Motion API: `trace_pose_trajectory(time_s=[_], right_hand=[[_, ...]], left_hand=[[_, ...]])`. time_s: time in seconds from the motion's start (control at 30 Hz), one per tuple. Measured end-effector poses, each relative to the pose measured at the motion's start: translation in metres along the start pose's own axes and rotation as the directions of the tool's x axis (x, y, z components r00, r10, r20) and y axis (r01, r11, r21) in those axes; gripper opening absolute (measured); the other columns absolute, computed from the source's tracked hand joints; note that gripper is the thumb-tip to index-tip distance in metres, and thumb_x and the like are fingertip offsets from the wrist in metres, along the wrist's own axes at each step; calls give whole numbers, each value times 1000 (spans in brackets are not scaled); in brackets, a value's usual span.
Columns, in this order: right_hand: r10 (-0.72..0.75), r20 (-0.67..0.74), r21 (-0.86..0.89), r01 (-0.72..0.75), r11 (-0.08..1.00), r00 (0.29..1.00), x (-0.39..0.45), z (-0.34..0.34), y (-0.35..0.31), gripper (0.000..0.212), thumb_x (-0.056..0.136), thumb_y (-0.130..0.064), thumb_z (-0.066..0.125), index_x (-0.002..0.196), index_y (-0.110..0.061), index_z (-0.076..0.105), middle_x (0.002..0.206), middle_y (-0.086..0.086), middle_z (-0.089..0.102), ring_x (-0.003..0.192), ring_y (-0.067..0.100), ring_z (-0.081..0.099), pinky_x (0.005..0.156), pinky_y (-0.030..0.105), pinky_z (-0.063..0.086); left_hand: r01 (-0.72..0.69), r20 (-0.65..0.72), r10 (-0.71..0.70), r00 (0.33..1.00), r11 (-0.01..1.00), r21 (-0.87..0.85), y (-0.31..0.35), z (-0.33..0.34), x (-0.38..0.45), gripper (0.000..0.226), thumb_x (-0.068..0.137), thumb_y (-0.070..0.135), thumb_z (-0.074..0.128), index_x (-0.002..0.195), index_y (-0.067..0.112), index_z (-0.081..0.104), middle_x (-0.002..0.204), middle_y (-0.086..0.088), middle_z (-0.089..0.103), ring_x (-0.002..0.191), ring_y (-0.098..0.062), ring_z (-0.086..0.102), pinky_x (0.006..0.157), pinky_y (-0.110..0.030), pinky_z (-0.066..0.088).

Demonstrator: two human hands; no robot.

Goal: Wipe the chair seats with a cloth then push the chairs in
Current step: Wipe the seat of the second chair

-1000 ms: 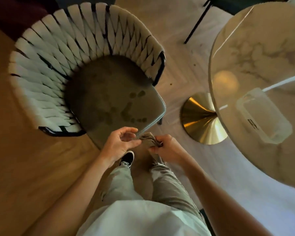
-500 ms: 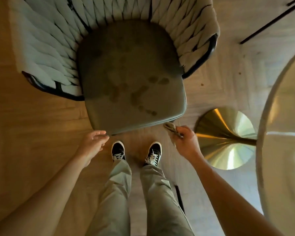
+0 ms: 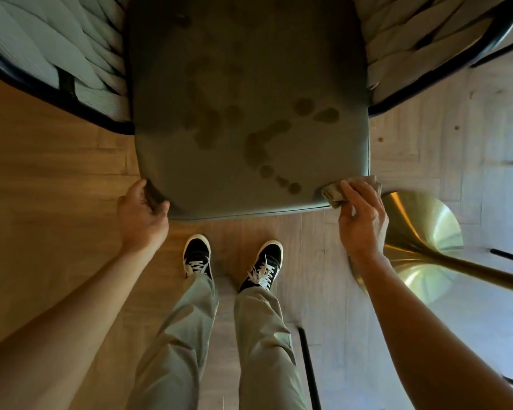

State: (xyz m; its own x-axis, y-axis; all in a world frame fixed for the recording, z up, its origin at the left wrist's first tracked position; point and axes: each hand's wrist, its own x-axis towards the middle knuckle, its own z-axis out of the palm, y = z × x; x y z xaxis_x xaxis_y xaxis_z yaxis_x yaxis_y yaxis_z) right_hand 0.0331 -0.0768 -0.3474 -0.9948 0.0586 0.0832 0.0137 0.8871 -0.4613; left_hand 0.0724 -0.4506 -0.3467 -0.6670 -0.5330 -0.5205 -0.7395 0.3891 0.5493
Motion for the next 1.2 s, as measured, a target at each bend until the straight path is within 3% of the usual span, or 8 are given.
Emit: trace_pose_trajectory(time_s=[0.1, 0.23, 0.43, 0.53, 0.7, 0.8, 0.93, 1.2], right_hand=[[36, -75, -29, -38, 999, 997, -10, 17, -9, 35, 83, -2, 63, 115, -13, 69, 117, 9, 66, 110, 31, 60, 82, 51, 55], [-45, -129, -64, 37, 997, 991, -22, 35, -29, 38, 80, -3, 64, 116, -14, 69, 114, 9, 68, 110, 30, 59, 90, 49, 52], [-185, -93, -9, 185, 983, 978, -47, 73, -104, 38, 75, -1, 71, 111, -15, 72, 106, 5, 72, 102, 24, 64, 88, 39, 52], [-201, -48, 61, 204, 977, 978, -62, 99, -154, 37, 76, -3, 68, 111, -15, 72, 106, 4, 72, 101, 23, 65, 89, 39, 51], [-237, 31, 152, 230, 961, 971, -75, 134, -238, 32, 80, -9, 65, 110, -18, 72, 107, 2, 71, 104, 21, 63, 87, 34, 48], [-264, 38, 164, 255, 953, 964, -76, 147, -265, 26, 79, -11, 67, 103, -17, 74, 105, 2, 71, 102, 22, 63, 84, 35, 49], [-300, 83, 96, 292, 951, 950, -71, 138, -257, 30, 78, -12, 61, 105, -18, 73, 104, 3, 69, 102, 24, 61, 85, 37, 47], [-272, 20, -96, 272, 957, 962, -36, 73, -139, 43, 70, -11, 49, 104, -15, 74, 103, 7, 70, 99, 25, 61, 83, 41, 53]], left_hand=[[-6, -24, 3, 1000, 990, -138, 4, 2, -3, 59, 82, 9, 73, 135, 13, 48, 124, -9, 59, 109, -19, 60, 96, -33, 50], [-19, -23, 14, 1000, 964, -266, -1, 4, 2, 60, 81, 1, 73, 135, 9, 48, 115, -4, 58, 93, -11, 61, 72, -7, 50], [13, 61, 15, 998, 899, -439, -10, -3, 8, 59, 77, 2, 76, 131, 14, 53, 114, -9, 64, 99, -17, 66, 84, -23, 54], [38, 62, -10, 998, 878, -477, -8, -7, 8, 42, 87, 15, 68, 127, 18, 57, 108, -5, 66, 92, -8, 65, 76, -19, 55], [166, 82, -149, 986, 738, -654, -5, -10, 9, 17, 99, 24, 50, 98, 23, 67, 104, -6, 68, 101, -24, 66, 82, -33, 55], [160, 67, -158, 985, 713, -683, -7, -9, 4, 20, 99, 24, 49, 94, 21, 68, 93, 0, 69, 90, -14, 65, 84, -33, 52], [127, 69, -109, 992, 727, -675, -12, -7, 4, 23, 99, 20, 49, 110, 4, 62, 93, -3, 64, 79, -9, 62, 69, -23, 52], [67, 41, -54, 998, 840, -539, -12, -9, 13, 37, 88, 15, 67, 124, 10, 57, 105, -10, 63, 91, -14, 62, 79, -30, 54]])
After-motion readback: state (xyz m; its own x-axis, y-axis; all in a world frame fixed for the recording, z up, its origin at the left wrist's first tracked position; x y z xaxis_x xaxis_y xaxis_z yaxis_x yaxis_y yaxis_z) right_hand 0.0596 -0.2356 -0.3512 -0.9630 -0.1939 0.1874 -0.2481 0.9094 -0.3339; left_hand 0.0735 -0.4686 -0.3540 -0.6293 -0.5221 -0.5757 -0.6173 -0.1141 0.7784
